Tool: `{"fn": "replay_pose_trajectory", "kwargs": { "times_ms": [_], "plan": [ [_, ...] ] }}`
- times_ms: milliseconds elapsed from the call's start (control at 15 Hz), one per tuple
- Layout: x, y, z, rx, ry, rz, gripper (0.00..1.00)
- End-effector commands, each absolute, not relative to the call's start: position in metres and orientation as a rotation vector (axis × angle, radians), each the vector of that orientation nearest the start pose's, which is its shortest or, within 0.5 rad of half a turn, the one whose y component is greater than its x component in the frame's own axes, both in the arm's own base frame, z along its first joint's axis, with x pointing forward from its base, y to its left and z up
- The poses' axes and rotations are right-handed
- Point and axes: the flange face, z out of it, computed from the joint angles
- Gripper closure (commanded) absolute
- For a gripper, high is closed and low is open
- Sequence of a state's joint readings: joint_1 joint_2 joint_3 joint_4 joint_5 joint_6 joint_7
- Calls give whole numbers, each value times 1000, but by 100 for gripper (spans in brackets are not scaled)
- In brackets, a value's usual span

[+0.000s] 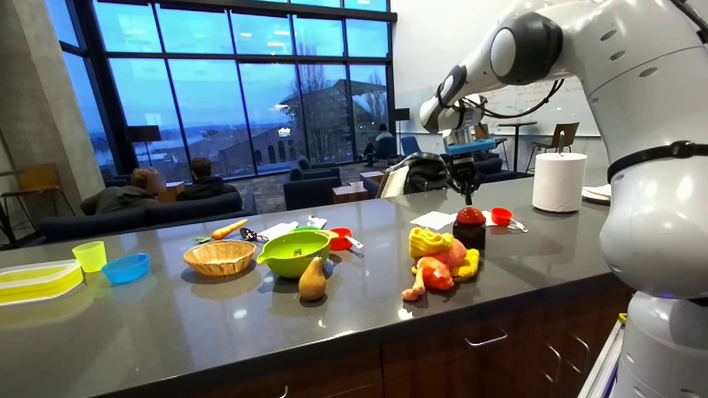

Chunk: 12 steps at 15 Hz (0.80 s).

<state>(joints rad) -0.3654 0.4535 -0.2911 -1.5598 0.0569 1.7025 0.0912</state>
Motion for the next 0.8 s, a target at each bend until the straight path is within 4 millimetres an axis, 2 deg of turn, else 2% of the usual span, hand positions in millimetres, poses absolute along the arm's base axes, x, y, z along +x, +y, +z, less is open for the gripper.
{"fn": "replay_pose_trajectory", "kwargs": {
  "times_ms": [0, 400, 733],
  "plan": [
    [525, -374, 364, -2862, 1105, 494, 100],
    [525, -374, 359, -2853, 1098, 494, 100],
    [523, -373, 347, -2825, 1085, 496, 100]
  ]
}}
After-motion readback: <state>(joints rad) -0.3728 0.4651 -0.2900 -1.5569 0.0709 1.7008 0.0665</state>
